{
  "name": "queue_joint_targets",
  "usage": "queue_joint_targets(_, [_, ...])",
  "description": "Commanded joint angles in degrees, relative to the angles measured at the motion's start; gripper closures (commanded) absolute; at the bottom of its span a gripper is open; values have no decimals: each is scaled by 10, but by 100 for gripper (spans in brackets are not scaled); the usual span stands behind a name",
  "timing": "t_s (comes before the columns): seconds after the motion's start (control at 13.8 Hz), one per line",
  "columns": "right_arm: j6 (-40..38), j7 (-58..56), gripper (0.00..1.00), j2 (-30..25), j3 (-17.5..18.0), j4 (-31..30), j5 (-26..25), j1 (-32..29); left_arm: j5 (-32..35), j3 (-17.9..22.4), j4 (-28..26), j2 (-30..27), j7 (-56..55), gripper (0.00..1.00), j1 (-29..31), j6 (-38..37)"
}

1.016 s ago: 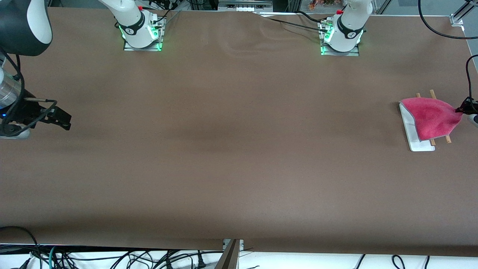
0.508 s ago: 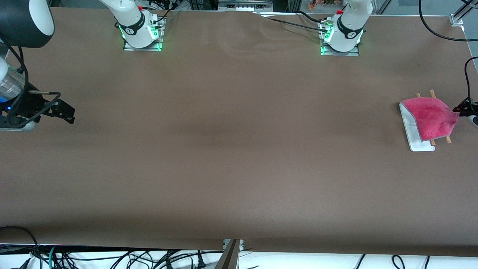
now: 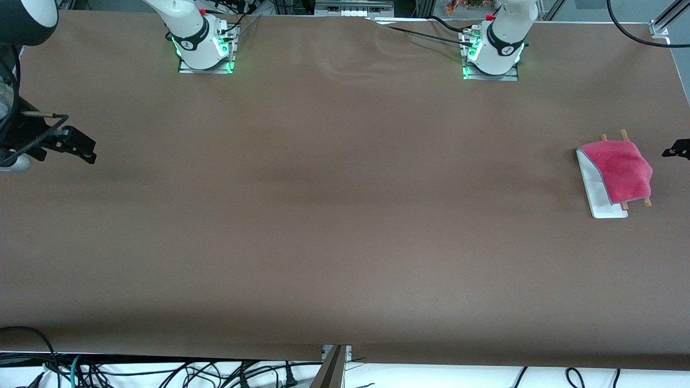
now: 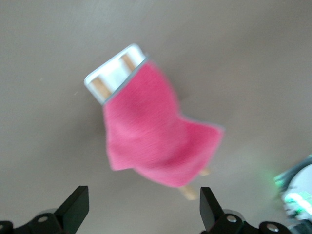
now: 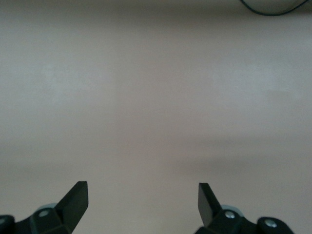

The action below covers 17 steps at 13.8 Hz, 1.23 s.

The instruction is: Pass towel and hang on rack

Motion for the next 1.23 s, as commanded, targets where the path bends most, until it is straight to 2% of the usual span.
queue_joint_targets(0.0, [-11, -7, 0, -20, 22, -21, 10, -30, -11, -56, 40, -25, -98, 0, -2, -72])
queue_joint_targets(0.29, [-30, 1, 0, -18, 29, -21, 22, -30, -10, -175, 40, -66, -308, 0, -2, -103])
queue_joint_targets(0.44, [-29, 2, 0, -15, 29, -20, 39, -30, -11, -215, 37, -83, -394, 0, -3, -98])
queue_joint_targets(0.51, [-29, -2, 0, -14, 29, -19, 42, -31, -11, -211, 30, -101, -416, 0, -32, -90])
queue_joint_targets(0.65, [-29, -22, 0, -14, 28, -17, 39, -31, -13, -164, 26, -126, -445, 0, -107, -85])
queue_joint_targets(0.73, [-29, -30, 0, -14, 29, -17, 37, -31, -26, -151, 6, -144, -460, 0, -131, -64])
queue_joint_targets(0.94, [-27, -35, 0, -13, 28, -16, 37, -31, -77, -75, -145, -246, -518, 0, -192, 62])
queue_joint_targets(1.02, [-25, -35, 0, -13, 27, -15, 37, -31, -72, -43, -177, -268, -518, 0, -230, 85])
queue_joint_targets(1.16, [-25, -36, 0, -9, 27, -11, 35, -31, -72, -11, -190, -279, -516, 0, -256, 87])
